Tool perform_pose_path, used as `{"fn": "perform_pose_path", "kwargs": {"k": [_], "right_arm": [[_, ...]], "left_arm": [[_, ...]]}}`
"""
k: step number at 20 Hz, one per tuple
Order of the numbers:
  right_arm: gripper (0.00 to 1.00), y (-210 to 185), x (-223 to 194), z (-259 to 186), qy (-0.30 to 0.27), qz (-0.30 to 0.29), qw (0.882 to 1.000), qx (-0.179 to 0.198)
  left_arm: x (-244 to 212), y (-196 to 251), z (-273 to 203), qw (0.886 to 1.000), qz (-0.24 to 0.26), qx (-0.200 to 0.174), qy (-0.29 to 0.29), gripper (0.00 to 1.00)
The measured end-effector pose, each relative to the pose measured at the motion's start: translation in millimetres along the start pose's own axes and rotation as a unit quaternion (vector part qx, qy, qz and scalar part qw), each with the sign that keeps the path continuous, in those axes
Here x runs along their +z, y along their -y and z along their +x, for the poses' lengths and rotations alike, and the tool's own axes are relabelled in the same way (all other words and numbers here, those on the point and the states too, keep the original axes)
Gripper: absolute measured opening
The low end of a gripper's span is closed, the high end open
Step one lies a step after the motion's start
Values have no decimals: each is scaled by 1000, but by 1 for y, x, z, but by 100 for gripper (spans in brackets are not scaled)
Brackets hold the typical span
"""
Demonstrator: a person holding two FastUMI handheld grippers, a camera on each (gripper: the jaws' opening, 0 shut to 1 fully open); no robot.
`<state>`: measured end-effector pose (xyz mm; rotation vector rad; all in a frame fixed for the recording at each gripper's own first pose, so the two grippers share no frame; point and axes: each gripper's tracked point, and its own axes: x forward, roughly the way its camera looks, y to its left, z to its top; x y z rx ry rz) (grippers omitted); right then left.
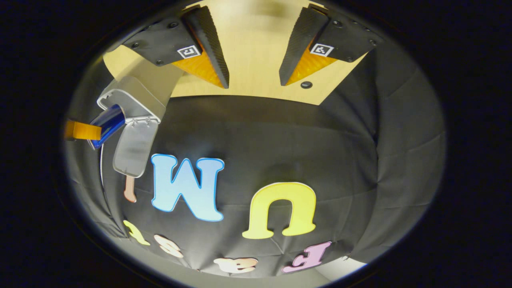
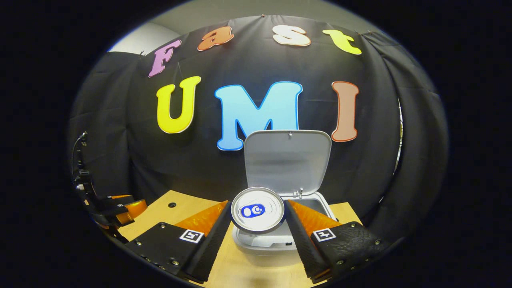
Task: Press the lid of the desktop garbage bin to open it, pick up the crumpled paper on the desktop and throw it into the bin, then pick up the pop can on the desktop and drop it into the bin, and finally close the garbage bin lid.
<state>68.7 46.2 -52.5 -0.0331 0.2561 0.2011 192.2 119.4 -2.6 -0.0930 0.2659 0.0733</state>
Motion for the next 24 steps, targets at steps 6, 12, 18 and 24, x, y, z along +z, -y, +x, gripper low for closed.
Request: {"fn": "perform_pose_path", "kwargs": {"k": [6, 12, 18, 24], "right_arm": [[84, 22, -21, 12, -29, -8, 999, -23], [85, 42, -47, 29, -59, -10, 997, -44], [85, 50, -63, 34, -79, 3, 996, -50], [90, 50, -60, 34, -77, 8, 996, -51]], "left_arm": [[-3, -4, 1, 1000, -2, 5, -6, 84], [-5, -3, 2, 1000, -7, 4, -8, 84], [-10, -7, 2, 1000, -13, 8, -13, 84], [-13, -6, 3, 1000, -17, 6, -16, 84]]}}
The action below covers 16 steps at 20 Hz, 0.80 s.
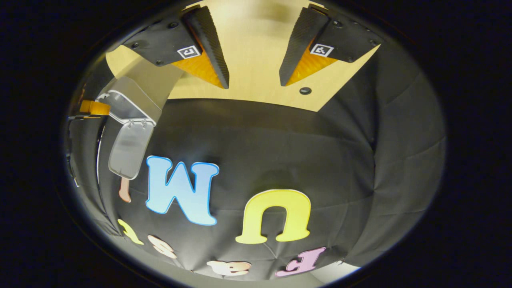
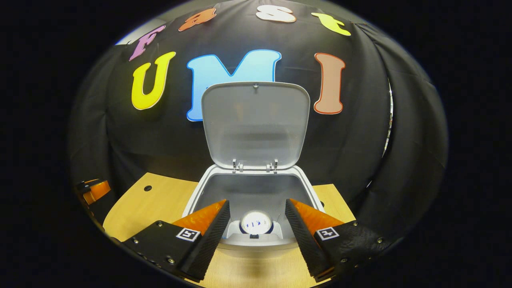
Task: Press the lid of the desktop garbage bin to open it, pick up the crumpled paper on the desktop and throw it into the bin, then pick up the pop can on the desktop and drop it into the bin, and finally close the garbage bin lid.
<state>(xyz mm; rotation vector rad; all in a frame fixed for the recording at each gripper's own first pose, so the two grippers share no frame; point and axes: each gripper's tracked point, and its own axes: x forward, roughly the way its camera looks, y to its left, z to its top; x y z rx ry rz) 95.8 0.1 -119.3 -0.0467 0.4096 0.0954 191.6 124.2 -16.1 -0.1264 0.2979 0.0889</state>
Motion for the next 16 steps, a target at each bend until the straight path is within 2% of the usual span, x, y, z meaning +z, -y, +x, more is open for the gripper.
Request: {"fn": "perform_pose_path", "kwargs": {"k": [12, 16], "right_arm": [[89, -5, 44, -2, 39, 4, 999, 5], [90, -1, 78, -4, 65, -12, 998, 1]], "left_arm": [[-4, 7, 2, 1000, 11, -10, -3, 85], [-7, 9, 3, 1000, 12, -13, -6, 84]]}}
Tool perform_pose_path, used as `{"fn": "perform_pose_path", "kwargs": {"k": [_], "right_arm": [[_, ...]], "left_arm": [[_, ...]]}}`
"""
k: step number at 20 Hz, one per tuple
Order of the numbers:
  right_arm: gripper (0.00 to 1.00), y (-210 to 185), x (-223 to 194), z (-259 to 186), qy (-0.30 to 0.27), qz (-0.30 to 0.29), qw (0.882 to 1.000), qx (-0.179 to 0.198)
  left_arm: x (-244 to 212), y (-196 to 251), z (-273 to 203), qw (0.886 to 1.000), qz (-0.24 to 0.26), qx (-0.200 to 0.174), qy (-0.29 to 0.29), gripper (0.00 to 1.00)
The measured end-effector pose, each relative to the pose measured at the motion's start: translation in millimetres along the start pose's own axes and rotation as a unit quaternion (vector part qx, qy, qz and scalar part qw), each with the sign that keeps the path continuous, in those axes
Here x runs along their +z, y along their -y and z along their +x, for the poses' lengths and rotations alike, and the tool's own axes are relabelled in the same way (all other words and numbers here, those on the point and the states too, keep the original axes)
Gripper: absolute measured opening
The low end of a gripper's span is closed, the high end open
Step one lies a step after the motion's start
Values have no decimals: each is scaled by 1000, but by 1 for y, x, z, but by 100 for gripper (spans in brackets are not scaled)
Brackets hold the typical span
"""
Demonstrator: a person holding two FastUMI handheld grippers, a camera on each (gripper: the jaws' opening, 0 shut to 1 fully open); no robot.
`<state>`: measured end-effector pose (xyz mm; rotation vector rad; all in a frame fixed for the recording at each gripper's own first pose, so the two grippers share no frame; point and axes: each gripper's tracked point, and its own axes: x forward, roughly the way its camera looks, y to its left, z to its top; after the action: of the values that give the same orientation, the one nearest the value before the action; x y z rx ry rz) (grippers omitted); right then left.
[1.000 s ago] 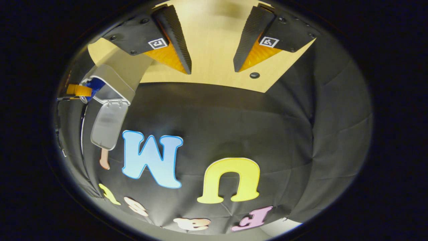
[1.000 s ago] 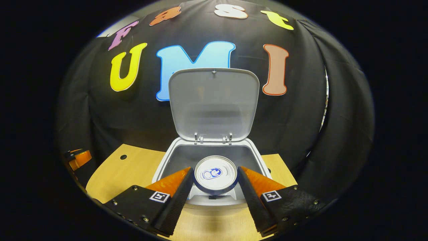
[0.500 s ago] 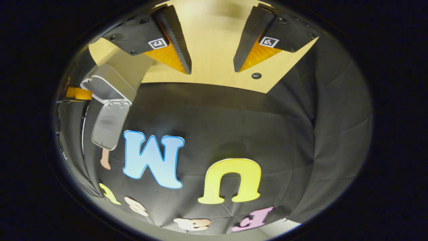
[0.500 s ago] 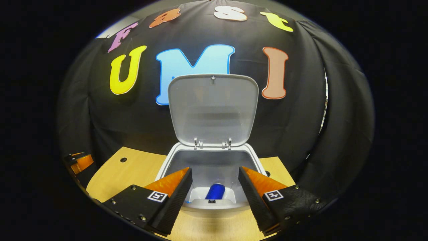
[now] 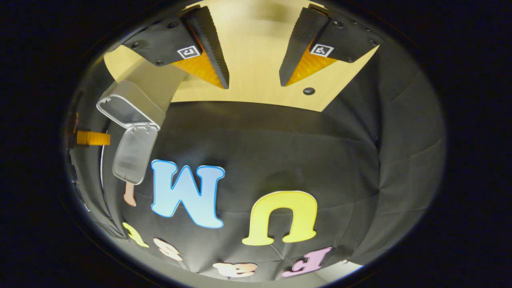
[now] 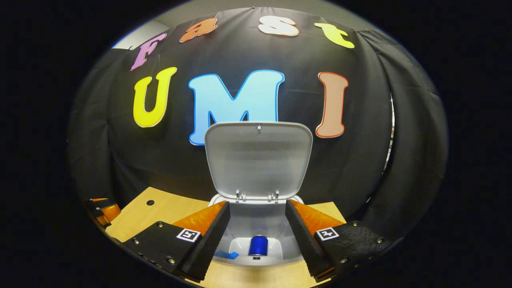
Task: Press the lid of the desktop garbage bin to open it, pick up the crumpled paper on the desktop and throw it into the bin, then pick up the pop can on the desktop and drop it into the bin, and finally close the garbage bin lid.
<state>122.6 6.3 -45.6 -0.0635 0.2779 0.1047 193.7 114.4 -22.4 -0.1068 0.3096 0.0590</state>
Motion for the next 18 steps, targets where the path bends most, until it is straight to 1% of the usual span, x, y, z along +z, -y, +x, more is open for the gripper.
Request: {"fn": "perform_pose_path", "kwargs": {"k": [2, 3, 9, 12, 18], "right_arm": [[89, 3, 22, 1, 20, -4, 1000, -3], [90, 12, 38, -5, 28, -6, 1000, -5], [89, 20, 92, 1, 69, -17, 997, -9], [89, 21, 115, 6, 87, -13, 996, -6], [89, 23, 142, 24, 110, -2, 994, -6]], "left_arm": [[-1, 1, 1, 1000, 2, 0, 0, 84], [0, 1, 1, 1000, 2, 0, 1, 84], [0, 4, 2, 1000, 3, -2, 1, 85], [-2, 7, 1, 1000, 3, -4, -1, 84], [-4, 0, -5, 1000, -3, 5, 0, 85]]}}
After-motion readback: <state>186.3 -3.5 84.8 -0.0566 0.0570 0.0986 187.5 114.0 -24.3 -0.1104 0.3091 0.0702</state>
